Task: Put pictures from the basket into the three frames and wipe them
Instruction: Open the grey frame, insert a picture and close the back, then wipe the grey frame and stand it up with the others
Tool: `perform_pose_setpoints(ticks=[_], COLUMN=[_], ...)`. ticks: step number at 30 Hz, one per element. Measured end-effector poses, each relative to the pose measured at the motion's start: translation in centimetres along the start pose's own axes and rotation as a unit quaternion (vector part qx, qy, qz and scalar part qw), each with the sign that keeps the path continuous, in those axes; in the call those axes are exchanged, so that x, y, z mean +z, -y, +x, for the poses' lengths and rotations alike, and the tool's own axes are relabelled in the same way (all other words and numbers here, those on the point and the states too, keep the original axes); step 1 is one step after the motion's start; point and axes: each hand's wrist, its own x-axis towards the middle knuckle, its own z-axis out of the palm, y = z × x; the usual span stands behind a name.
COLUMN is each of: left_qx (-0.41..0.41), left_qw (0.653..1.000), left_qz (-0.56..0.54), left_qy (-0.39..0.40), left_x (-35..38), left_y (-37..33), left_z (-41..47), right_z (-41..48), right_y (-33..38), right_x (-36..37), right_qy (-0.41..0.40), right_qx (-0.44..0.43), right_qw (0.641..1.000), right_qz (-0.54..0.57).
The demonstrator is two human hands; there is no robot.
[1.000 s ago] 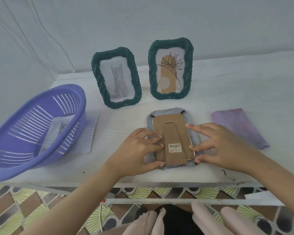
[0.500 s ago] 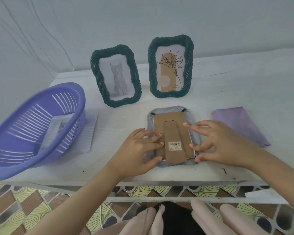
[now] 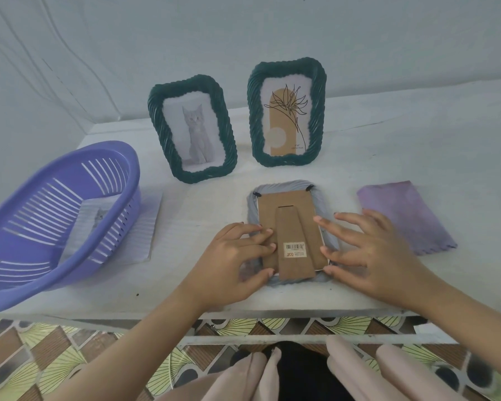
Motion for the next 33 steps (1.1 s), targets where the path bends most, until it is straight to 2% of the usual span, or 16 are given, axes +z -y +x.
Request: perform_pose_setpoints(ticks=[8,11,14,17,20,24,26,29,33], left_qx=[-0.011,-0.041,-0.064,-0.083,-0.091,-0.143,-0.186,-0.195,-0.241], left_qw=[1.000,0.998,0.996,0.995,0.994,0.984,0.971,0.970,0.954], left_qz=[-0.010,-0.038,-0.043,-0.043,-0.037,-0.093,-0.130,-0.106,-0.126], left_qy=[-0.012,-0.030,-0.047,-0.046,-0.052,-0.057,-0.074,-0.097,-0.129], left_x=[0.1,0.2,0.2,0.1,-0.3,-1.9,-2.7,-3.7,-5.0], left_y=[0.0,-0.3,-1.2,-2.5,-3.7,-5.3,-6.3,-8.1,-8.4], left_z=[-0.2,-0.3,-0.3,0.0,0.7,2.2,3.0,4.0,4.8], right_z=[-0.7,-0.7,-0.5,0.2,1.0,2.2,2.8,3.7,4.5], right_y=[1.6,2.6,3.5,4.2,4.4,5.3,6.0,6.5,6.6], right_x=[1.6,1.6,1.0,0.7,0.5,-0.9,-1.7,-2.4,-2.8], right_qy=[-0.087,-0.095,-0.091,-0.100,-0.148,-0.238,-0.249,-0.219,-0.169], right_qx=[0.044,0.145,0.292,0.338,0.390,0.363,0.320,0.270,0.268], right_qw=[0.995,0.979,0.927,0.894,0.828,0.745,0.710,0.662,0.623], right_qz=[0.028,0.104,0.216,0.276,0.375,0.506,0.575,0.664,0.715])
